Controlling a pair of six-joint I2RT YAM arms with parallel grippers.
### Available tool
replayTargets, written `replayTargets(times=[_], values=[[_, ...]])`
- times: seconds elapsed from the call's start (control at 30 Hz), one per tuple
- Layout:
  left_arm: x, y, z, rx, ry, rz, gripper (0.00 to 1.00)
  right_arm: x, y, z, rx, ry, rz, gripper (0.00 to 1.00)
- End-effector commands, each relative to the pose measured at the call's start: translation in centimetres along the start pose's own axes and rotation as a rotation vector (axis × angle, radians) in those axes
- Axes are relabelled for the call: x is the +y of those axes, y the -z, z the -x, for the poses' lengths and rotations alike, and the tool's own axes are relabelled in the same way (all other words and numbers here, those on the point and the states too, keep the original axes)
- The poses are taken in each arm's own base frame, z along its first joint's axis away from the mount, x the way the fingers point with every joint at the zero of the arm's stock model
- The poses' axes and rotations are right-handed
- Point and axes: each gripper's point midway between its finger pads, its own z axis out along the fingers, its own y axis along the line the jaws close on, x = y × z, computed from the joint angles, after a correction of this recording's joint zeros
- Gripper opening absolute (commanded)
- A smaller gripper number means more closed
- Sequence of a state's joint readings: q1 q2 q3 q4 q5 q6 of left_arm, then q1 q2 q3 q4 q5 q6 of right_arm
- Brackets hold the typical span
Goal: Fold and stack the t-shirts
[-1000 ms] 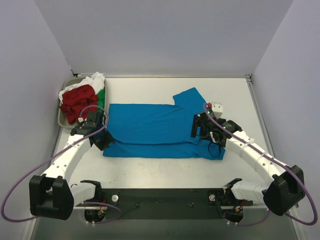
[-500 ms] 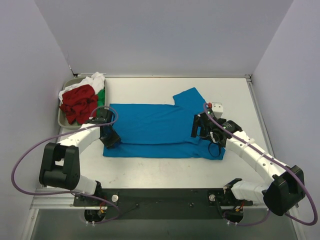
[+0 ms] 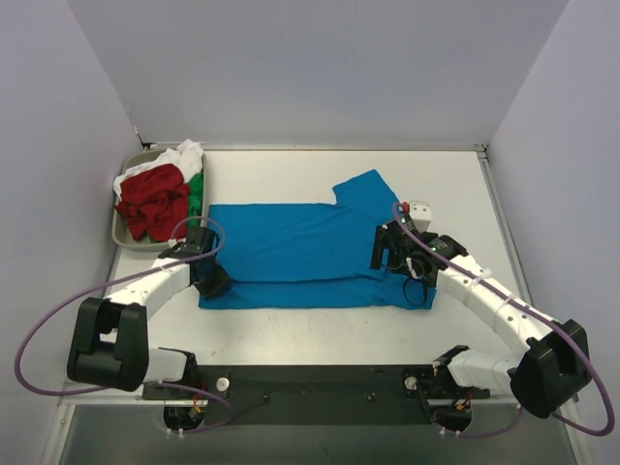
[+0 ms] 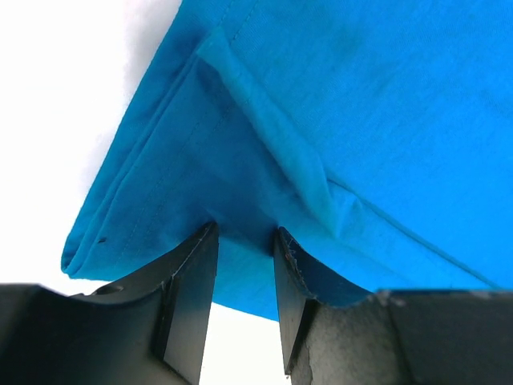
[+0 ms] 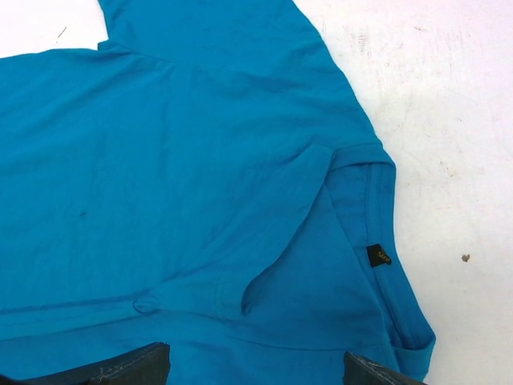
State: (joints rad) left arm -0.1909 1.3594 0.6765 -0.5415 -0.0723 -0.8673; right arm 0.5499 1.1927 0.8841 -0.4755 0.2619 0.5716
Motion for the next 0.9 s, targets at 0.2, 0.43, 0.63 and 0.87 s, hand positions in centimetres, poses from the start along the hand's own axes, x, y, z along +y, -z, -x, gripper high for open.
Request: replayTargets(times=[0.2, 0.43, 0.63, 0.87], values=[[4.6, 1.4, -3.2, 0.014, 0.030, 0.063, 0.44, 0.1, -0.3, -0.5, 0.010, 0.032, -0.008, 0.88], [3.3, 2.8, -1.9, -0.031, 0.028, 0.017, 0.45, 0.9, -0.6, -0.4, 0.010, 0.035, 0.000, 0.88], [1.0, 4.5, 0.0, -0.057, 0.030, -0.031, 0.45, 1.3, -2.6, -1.4, 0.051, 0.023, -0.020, 0.88], [0.0, 6.0, 1.1, -0.090, 0.022, -0.067, 0.45, 2.6, -5.0, -2.9, 0.105, -0.024, 0.001, 0.76]])
